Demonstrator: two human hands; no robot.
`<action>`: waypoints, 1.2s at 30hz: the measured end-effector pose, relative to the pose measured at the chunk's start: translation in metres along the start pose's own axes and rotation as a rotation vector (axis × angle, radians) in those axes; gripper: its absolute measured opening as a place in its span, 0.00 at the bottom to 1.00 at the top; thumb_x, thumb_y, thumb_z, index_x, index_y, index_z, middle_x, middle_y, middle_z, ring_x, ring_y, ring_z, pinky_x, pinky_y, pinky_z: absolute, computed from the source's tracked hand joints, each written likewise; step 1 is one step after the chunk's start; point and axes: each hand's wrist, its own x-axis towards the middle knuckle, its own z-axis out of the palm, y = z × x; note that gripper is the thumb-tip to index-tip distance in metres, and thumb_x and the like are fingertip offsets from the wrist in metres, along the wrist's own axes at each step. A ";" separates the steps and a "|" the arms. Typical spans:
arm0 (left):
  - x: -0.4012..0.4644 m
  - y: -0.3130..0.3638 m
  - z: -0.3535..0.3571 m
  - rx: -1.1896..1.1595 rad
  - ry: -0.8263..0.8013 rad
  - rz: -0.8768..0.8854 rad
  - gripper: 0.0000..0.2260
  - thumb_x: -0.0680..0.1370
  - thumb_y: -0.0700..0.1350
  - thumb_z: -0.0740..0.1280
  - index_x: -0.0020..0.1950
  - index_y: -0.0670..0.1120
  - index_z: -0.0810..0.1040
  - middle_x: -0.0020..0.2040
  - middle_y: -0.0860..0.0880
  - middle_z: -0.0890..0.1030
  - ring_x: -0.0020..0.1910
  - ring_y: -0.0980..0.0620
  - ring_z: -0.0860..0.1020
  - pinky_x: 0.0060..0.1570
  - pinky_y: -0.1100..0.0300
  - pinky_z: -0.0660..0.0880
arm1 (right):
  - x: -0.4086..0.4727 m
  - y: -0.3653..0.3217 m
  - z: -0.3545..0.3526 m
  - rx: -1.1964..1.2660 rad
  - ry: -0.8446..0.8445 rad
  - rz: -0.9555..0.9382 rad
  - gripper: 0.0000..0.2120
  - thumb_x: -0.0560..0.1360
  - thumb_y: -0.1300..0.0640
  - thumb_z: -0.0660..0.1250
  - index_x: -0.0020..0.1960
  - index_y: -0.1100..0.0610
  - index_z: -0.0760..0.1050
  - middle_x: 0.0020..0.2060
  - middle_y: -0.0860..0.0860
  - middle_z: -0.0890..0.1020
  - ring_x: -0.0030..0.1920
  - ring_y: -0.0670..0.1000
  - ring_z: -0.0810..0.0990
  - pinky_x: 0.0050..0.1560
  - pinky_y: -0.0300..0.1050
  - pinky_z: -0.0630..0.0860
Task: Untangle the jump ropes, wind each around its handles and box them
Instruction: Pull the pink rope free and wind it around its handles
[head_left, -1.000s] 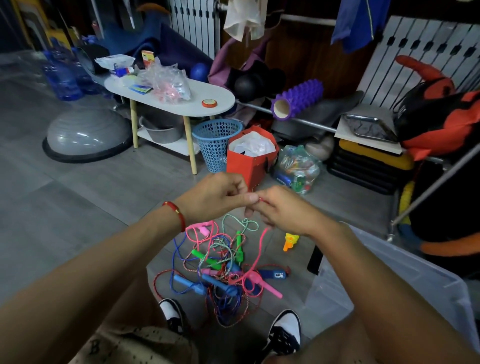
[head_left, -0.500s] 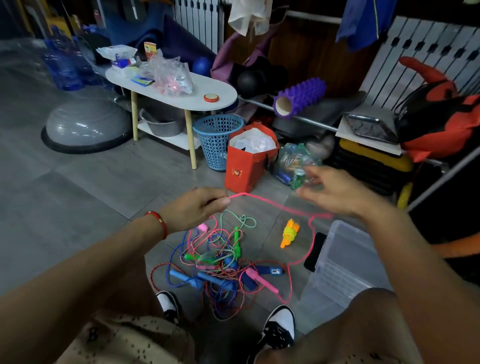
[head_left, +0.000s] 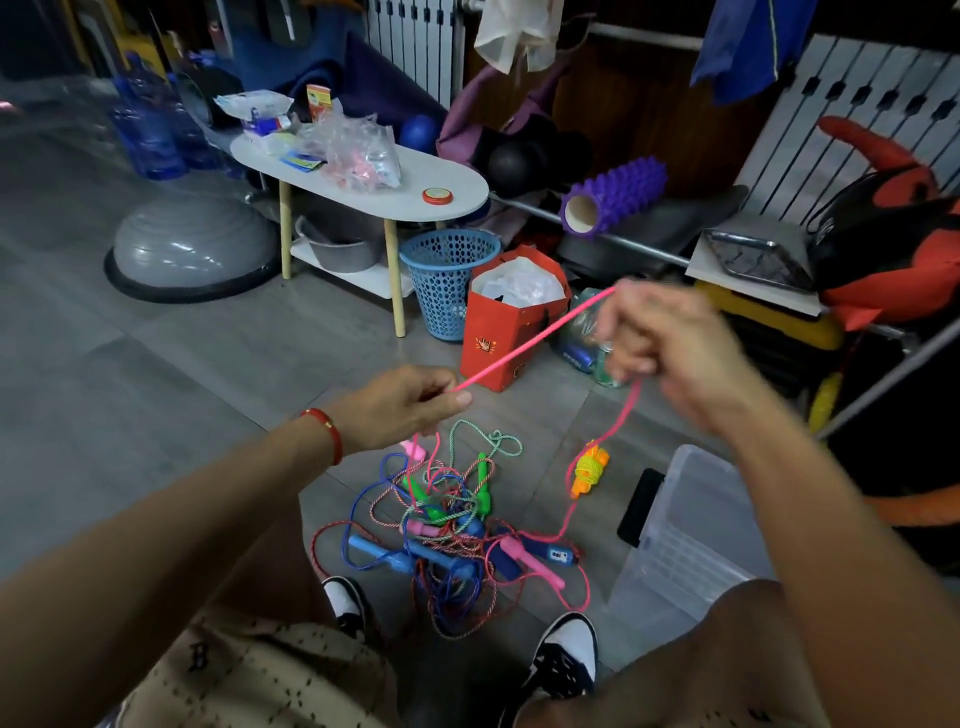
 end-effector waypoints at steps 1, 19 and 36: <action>-0.004 -0.010 -0.001 0.032 0.000 -0.033 0.19 0.81 0.56 0.61 0.39 0.43 0.72 0.33 0.45 0.78 0.33 0.53 0.76 0.37 0.50 0.75 | 0.000 -0.007 -0.014 0.058 0.081 -0.023 0.19 0.82 0.52 0.59 0.37 0.61 0.75 0.21 0.44 0.62 0.22 0.48 0.60 0.33 0.46 0.66; 0.013 0.041 -0.004 -0.105 0.020 0.146 0.13 0.80 0.51 0.67 0.42 0.43 0.74 0.30 0.54 0.71 0.28 0.55 0.68 0.30 0.61 0.67 | -0.005 0.006 0.034 -0.552 -0.318 -0.024 0.14 0.85 0.54 0.57 0.51 0.58 0.80 0.21 0.47 0.70 0.24 0.49 0.77 0.34 0.44 0.74; 0.027 0.061 0.007 0.300 0.107 0.211 0.07 0.83 0.50 0.64 0.47 0.49 0.75 0.36 0.56 0.76 0.35 0.61 0.72 0.37 0.64 0.64 | -0.004 0.016 0.040 -0.625 -0.266 0.089 0.23 0.74 0.61 0.67 0.68 0.57 0.73 0.58 0.51 0.82 0.58 0.49 0.81 0.62 0.42 0.75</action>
